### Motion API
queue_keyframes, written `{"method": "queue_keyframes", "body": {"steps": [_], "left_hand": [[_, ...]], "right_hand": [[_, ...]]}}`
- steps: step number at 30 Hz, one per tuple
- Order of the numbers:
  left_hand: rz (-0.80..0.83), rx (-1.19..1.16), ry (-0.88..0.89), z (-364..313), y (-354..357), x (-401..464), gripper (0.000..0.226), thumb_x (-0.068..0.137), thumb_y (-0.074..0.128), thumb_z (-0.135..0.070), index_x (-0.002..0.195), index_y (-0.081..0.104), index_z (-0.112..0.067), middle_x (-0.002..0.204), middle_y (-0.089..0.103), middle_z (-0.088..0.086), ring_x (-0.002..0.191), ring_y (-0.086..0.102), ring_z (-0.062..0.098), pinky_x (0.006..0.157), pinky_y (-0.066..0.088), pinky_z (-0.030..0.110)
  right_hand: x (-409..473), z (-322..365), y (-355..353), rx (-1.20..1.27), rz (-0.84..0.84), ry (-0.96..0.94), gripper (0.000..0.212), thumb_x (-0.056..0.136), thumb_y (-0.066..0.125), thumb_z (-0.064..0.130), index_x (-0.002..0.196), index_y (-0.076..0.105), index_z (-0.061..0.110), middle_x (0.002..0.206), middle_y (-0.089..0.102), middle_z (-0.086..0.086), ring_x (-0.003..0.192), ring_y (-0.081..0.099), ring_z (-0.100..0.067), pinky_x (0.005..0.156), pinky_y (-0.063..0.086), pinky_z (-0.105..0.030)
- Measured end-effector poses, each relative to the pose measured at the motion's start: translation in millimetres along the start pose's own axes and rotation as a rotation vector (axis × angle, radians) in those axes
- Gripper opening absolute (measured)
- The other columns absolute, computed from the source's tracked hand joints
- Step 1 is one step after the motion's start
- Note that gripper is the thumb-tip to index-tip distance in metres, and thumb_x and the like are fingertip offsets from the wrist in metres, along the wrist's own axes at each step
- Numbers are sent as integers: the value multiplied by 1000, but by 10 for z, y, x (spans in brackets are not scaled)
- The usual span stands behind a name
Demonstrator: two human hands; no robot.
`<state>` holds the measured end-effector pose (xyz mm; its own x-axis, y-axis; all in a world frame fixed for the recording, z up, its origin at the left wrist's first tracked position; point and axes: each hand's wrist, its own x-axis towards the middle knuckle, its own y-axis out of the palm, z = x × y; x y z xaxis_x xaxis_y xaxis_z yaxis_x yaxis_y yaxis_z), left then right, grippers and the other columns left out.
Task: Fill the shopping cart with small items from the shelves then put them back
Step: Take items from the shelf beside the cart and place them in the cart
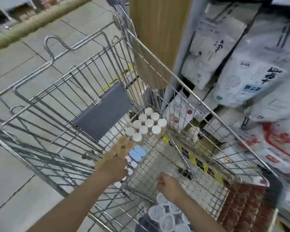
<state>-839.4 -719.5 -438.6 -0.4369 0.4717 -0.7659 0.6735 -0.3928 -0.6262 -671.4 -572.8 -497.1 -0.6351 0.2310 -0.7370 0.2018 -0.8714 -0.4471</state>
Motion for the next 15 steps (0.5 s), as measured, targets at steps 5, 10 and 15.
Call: {"method": "queue_keyframes", "body": {"steps": [5,10,15], "left_hand": [[53,102,-110,319,430,698,34,83,48,-39,112,52,-22,112,61,5,99,59,26,80,50,39],[-69,156,-65,123,255,768,34,84,50,-35,117,51,-26,111,57,-5,99,55,21,81,48,39],[-132,277,-46,-64,134,729,30,92,52,-35,120,53,-25,118,57,-4,105,57,17,83,47,32]], "right_hand": [[374,7,137,-6,-1,-1,29,94,50,14,124,50,13,103,65,-2,90,59,-15,71,46,-24],[805,150,150,74,-115,-51,50,95,52,19,143,34,17,134,52,-5,117,54,-21,97,46,-31],[1067,216,190,77,-160,-131,47,95,52,23,140,37,20,134,50,0,123,50,-23,96,43,-32]]}}
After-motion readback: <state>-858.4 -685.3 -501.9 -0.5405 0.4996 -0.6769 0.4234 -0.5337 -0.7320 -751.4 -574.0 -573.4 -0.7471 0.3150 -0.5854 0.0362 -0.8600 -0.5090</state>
